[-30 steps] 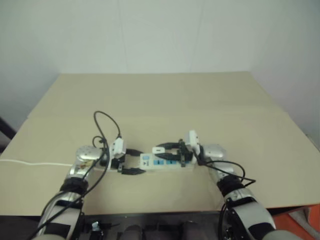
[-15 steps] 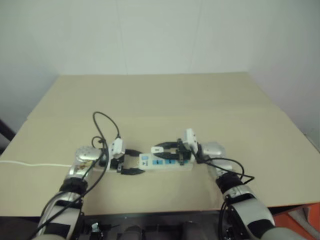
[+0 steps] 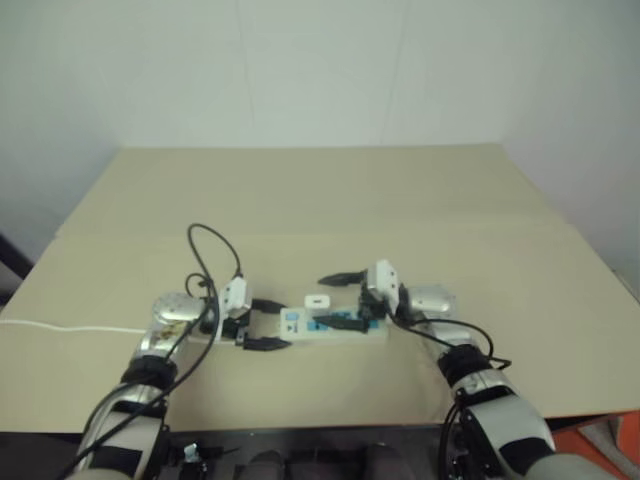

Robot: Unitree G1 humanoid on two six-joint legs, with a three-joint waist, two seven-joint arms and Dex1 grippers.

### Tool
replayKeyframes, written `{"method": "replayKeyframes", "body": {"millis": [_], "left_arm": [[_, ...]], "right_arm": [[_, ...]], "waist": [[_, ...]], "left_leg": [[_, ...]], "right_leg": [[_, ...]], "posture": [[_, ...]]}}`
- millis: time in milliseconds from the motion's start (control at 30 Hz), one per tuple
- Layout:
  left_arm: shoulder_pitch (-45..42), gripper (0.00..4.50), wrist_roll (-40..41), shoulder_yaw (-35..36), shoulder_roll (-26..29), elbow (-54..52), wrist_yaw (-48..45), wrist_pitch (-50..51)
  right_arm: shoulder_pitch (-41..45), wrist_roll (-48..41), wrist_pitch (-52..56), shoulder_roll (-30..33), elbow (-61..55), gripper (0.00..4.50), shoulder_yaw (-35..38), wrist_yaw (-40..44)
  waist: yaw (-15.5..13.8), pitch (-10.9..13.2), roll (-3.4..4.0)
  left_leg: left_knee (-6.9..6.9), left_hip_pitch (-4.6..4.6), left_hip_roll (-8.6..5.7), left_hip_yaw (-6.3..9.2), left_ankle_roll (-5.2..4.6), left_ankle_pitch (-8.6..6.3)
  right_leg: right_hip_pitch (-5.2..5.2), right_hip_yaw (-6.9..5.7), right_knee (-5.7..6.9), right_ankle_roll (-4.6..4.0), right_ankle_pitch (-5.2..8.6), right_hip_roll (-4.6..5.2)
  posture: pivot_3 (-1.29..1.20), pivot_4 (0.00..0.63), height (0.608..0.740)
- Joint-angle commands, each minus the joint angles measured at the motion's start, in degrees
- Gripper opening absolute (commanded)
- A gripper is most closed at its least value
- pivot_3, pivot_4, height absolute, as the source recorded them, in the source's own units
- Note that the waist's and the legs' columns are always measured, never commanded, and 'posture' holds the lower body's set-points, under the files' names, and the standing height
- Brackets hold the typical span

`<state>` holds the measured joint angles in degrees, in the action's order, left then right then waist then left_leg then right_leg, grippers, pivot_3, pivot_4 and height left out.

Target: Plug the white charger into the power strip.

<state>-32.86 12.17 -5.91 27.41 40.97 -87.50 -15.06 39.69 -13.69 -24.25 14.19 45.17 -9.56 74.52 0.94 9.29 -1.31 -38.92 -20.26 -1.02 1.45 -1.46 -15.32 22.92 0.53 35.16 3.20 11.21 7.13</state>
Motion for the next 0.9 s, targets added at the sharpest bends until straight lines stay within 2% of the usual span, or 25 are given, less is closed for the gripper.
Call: {"method": "replayKeyframes", "body": {"millis": [33, 100, 233, 367, 500, 567, 667, 833, 900], "left_arm": [[0.9, 3.22, -0.7, -0.9, 0.1, -1.0, -0.2, 0.7], [0.2, 3.22, -0.5, -1.2, 0.5, -0.9, -0.5, 5.1], [0.4, 4.48, 0.8, -0.1, 0.2, -1.9, -1.2, 4.3], [0.9, 4.48, 1.3, 1.3, 0.0, -3.3, 0.3, 1.3], [3.1, 4.48, 5.5, 2.3, 3.9, -14.9, -1.6, 9.2], [4.7, 4.48, 8.3, 3.5, 6.0, -20.6, -1.8, 13.2], [7.5, 4.48, 12.1, 6.0, 9.1, -28.0, -0.7, 18.2], [12.8, 4.48, 13.5, 9.3, 13.5, -32.3, 0.3, 20.4], [14.3, 4.48, 13.3, 9.9, 14.4, -32.2, 1.1, 20.1]], "right_arm": [[-1.5, 2.1, 2.2, 0.9, 2.7, 4.48, -0.5, 1.1], [-1.6, 2.4, 2.0, 1.1, 2.6, 4.48, -0.4, 1.1], [-1.9, 2.1, 1.9, 1.2, 2.3, 4.50, 0.1, 0.6], [-2.5, -1.0, 8.6, 2.5, -1.4, 4.50, 0.9, 5.3], [-6.0, -5.4, 16.0, 6.3, -14.8, 4.50, 2.8, 6.5], [-8.0, -7.9, 18.3, 8.4, -22.0, 4.50, 5.0, 5.1], [-11.5, -9.6, 21.5, 13.8, -32.3, 4.50, 8.7, 2.5], [-20.1, -10.0, 26.1, 26.0, -45.0, 4.50, 14.4, 1.3], [-23.8, -10.1, 33.2, 31.6, -49.5, 4.50, 16.0, -0.6]], "waist": [[0.0, 0.0, 0.00], [0.0, 0.0, 0.00], [0.1, 0.0, -0.01], [0.0, 0.0, -0.01], [0.0, 0.0, -0.01], [0.0, 0.0, 0.01], [-0.1, 0.2, 0.17], [-0.2, 0.2, 0.22], [-0.2, 0.3, 0.19]], "left_leg": [[0.02, 0.00, 0.00, 0.00, 0.00, 0.00], [0.05, 0.00, 0.00, 0.00, 0.00, 0.00], [0.08, -0.04, 0.00, -0.01, 0.00, 0.00], [0.14, -0.15, 0.00, 0.00, 0.00, 0.00], [0.14, -0.56, 0.01, 0.07, 0.01, -0.04], [0.11, -1.08, 0.00, 0.06, 0.01, -0.04], [0.06, -1.76, 0.00, 0.05, 0.04, -0.02], [0.09, -1.90, -0.01, 0.00, -0.03, -0.09], [0.10, -1.91, 0.00, -0.01, -0.05, -0.13]], "right_leg": [[-0.01, 0.00, -0.04, 0.00, 0.00, 0.00], [-0.02, -0.01, -0.08, 0.00, 0.00, 0.00], [0.01, -0.01, -0.10, 0.05, 0.03, 0.00], [0.11, -0.02, -0.15, 0.01, 0.01, 0.00], [0.41, -0.06, -0.20, 0.02, 0.02, 0.00], [1.01, -0.02, -0.12, 0.02, 0.01, 0.00], [1.64, -0.02, -0.03, 0.02, 0.00, 0.01], [1.64, -0.07, -0.19, 0.11, 0.05, 0.02], [1.61, -0.11, -0.25, 0.13, 0.08, 0.02]], "posture": [[0.00, 0.150, 0.740], [0.00, 0.150, 0.740], [0.00, 0.150, 0.740], [0.00, 0.150, 0.740], [0.00, 0.150, 0.740], [0.00, 0.150, 0.740], [0.00, 0.150, 0.740], [0.00, 0.150, 0.740], [0.00, 0.150, 0.740]]}}
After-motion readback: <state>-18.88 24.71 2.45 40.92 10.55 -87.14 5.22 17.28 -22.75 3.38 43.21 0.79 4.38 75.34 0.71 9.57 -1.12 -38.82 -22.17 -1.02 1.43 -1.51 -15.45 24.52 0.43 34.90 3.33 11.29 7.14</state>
